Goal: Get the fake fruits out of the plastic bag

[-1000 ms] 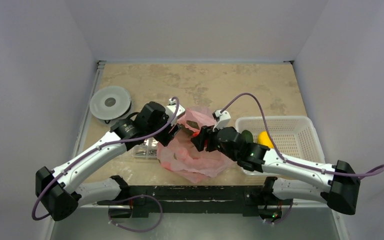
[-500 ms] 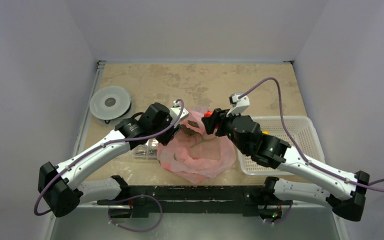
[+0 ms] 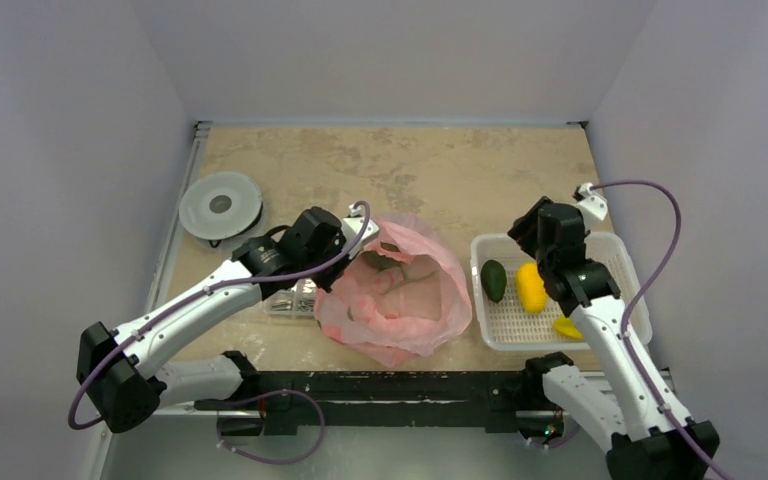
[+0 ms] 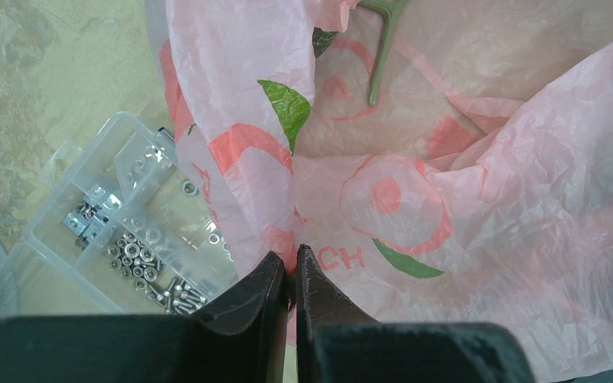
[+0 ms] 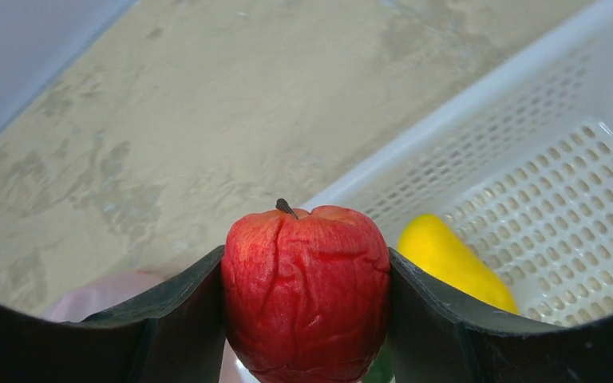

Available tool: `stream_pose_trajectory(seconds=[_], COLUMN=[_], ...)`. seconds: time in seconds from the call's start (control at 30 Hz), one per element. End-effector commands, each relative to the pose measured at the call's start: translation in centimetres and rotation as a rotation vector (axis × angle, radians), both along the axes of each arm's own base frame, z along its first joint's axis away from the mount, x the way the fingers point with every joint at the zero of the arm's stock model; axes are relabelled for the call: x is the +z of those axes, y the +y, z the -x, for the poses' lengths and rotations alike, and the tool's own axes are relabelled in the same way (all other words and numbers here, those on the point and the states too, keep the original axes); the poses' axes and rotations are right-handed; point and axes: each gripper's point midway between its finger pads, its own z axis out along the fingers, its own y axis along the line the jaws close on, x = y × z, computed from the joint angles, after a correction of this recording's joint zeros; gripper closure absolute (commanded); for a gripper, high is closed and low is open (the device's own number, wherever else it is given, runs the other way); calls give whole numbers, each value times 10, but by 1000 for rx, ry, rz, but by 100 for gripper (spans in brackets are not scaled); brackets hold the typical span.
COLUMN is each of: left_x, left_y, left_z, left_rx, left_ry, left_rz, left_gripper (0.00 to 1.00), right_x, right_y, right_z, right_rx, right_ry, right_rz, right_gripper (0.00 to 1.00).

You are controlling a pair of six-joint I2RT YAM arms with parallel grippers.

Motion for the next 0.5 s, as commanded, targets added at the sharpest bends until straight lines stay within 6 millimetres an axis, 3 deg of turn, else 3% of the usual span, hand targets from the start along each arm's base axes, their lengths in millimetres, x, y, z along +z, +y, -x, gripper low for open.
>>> stream_pose_trajectory(seconds=[0.0, 0.1, 0.2, 0.3, 0.47], left_x=[18, 17, 18, 17, 18], left_y=[-10, -9, -9, -8, -9], left_z=[-4, -4, -5, -5, -5], left_rx=[-38, -36, -35, -34, -34], left_ry=[-42, -49, -52, -53, -54], left_rz=[28, 17, 16, 12, 13], left_gripper=[96, 98, 100, 100, 100], right_x=[-53, -85, -103, -114, -128], right_y=[-16, -41, -57, -69, -70], right_z=[9, 17, 23, 26, 24], right_rx=[-23, -107, -170, -216, -189], right_ry=[175, 253, 271, 268, 315], right_rz=[-165, -235, -227, -180, -156], right_gripper=[97, 97, 95, 85, 66])
